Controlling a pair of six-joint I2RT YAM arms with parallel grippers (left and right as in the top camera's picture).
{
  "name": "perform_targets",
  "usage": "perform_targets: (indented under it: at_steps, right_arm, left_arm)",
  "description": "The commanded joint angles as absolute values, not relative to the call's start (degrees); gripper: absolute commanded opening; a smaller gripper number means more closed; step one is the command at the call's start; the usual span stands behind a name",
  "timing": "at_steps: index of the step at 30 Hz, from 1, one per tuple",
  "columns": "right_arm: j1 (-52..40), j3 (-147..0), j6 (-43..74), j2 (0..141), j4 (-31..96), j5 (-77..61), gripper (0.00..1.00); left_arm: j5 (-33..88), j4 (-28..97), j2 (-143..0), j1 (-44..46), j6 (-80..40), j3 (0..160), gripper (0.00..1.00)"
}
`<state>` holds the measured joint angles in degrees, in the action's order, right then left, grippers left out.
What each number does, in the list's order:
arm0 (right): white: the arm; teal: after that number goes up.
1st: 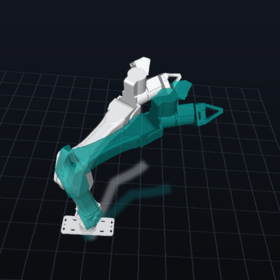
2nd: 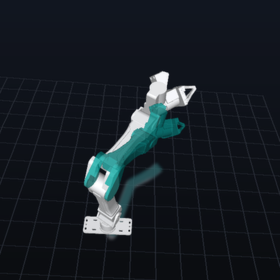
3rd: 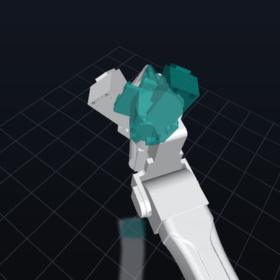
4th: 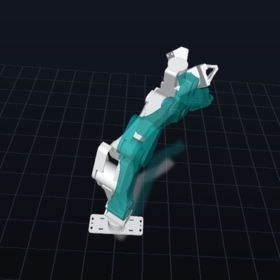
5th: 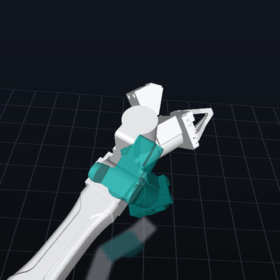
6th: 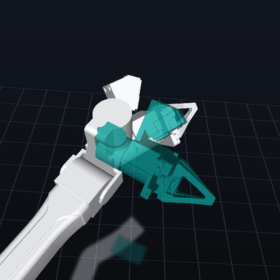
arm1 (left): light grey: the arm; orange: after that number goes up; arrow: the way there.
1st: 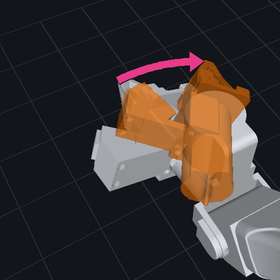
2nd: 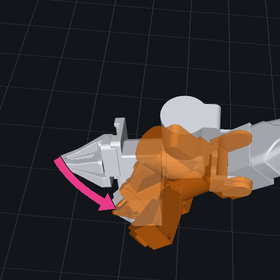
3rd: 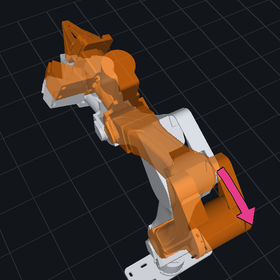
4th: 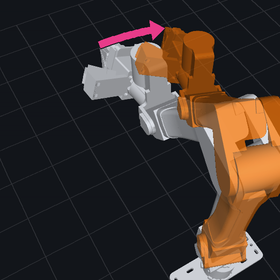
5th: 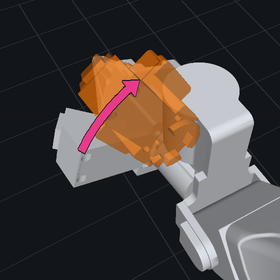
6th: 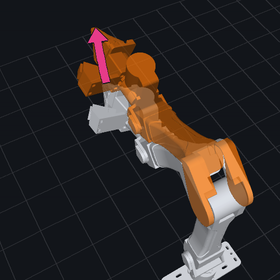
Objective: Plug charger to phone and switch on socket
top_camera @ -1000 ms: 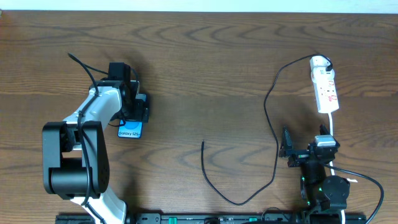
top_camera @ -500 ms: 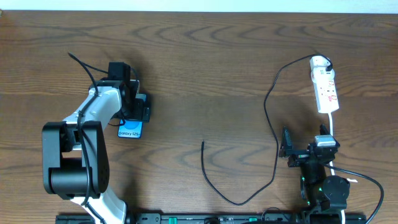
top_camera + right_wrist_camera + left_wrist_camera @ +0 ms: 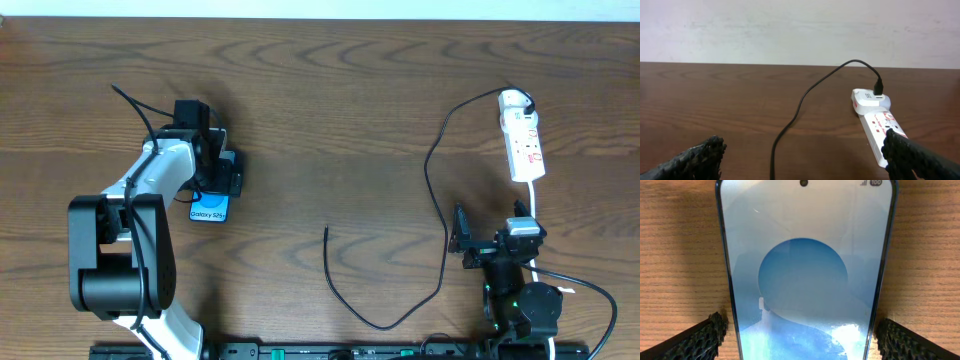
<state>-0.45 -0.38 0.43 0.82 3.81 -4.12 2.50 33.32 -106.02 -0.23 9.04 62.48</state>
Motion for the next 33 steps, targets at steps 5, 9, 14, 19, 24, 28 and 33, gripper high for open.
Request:
perform_targets:
  at_steps: [5,9,14,19,24,28,33]
  right_arm:
    - [-0.8,-0.3,1.0,0.4,4.0,-4.5,0.99]
    - [-0.8,-0.3,1.0,0.4,4.0,-4.5,0.99]
    - [-0.8,-0.3,1.0,0.4,4.0,-4.5,0.99]
    - [-0.8,-0.3,1.0,0.4,4.0,-4.5,0.99]
    - [-0.8,-0.3,1.0,0.4,4.0,-4.5,0.99]
    - [-0.8,-0.3,1.0,0.4,4.0,-4.5,0.99]
    - [-0.8,-0.3,1.0,0.4,4.0,-4.5,0.99]
  left_arm:
    - [2.6,34.0,-107.9,-0.3,9.8,63.2,0.98]
    - [2.6,33.7,-109.7,-0.3,9.8,63.2,0.98]
    - [2.5,33.4,-110.8,-0.3,10.1,63.2,0.98]
    - [2.6,33.9,-110.8,-0.3,10.5,63.3,0.98]
    - [2.5,34.5,-110.8,-0.3,10.5,63.3,0.98]
    - [2.5,34.9,-110.8,-0.3,10.9,63.3,0.98]
    - [2.5,35.1,-110.8,-0.3,11.0,63.3,0.98]
